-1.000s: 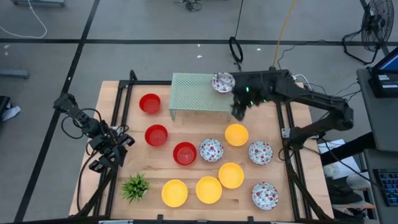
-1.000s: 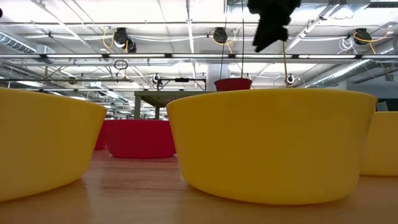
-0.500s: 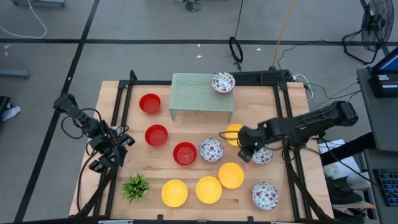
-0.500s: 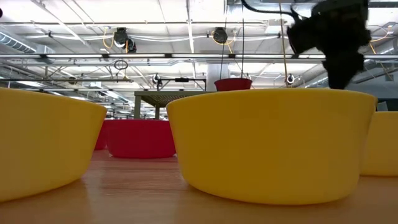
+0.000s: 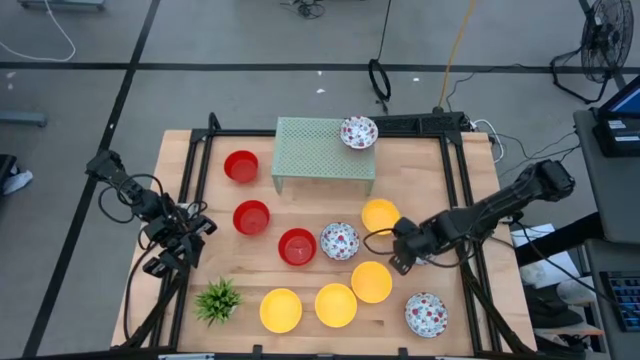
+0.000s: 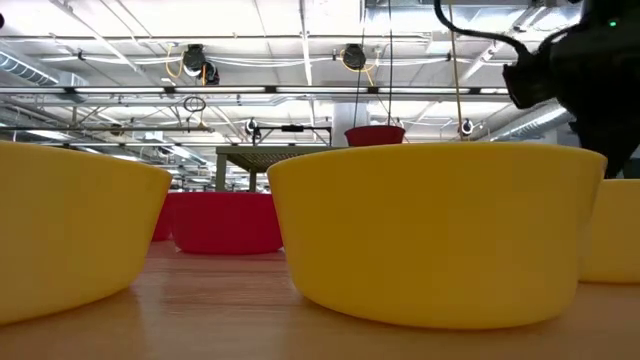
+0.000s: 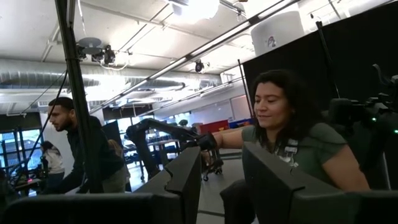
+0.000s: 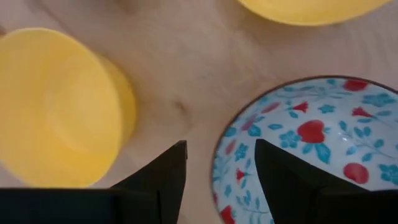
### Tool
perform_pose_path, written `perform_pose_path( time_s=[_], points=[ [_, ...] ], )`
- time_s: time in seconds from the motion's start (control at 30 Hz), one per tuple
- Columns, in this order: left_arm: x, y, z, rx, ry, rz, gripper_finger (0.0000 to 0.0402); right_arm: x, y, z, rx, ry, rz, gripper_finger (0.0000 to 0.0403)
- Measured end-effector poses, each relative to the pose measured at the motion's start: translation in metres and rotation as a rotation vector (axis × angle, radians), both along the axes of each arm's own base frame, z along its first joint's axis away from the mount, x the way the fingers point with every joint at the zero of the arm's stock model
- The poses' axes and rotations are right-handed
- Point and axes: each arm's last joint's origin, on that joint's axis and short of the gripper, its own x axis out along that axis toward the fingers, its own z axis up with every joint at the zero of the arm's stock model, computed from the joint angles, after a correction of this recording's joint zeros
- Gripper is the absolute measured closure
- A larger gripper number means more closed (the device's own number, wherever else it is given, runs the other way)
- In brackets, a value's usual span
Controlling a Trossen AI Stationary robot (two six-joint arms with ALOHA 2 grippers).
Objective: Pick & Place Mini bowls
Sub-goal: Stack the red patterned bowl on top of the red patterned bowl on the shelf
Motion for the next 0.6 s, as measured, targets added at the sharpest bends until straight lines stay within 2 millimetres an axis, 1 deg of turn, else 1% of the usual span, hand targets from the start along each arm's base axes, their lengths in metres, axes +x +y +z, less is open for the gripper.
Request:
perform_pose_path(
  time_s=[0.23, 0.37, 0.47, 0.6],
  points=[
    [0.0, 0.0, 0.0, 0.0, 0.0, 0.0, 0.0279, -0.009, 0.0, -0.019, 0.012, 0.026, -0.07, 0.0229],
    [0.0, 0.0, 0.0, 0.0, 0.0, 0.0, 0.0279, -0.014, -0.003, -0.028, -0.006, 0.05, -0.099, 0.0238],
    [0.0, 0.0, 0.0, 0.0, 0.0, 0.0, 0.0279, -0.019, -0.005, -0.035, -0.029, 0.073, -0.104, 0.0254],
    [0.0, 0.0, 0.0, 0.0, 0.0, 0.0, 0.0279, -0.022, -0.007, -0.039, -0.024, 0.094, -0.114, 0.0297]
  ],
)
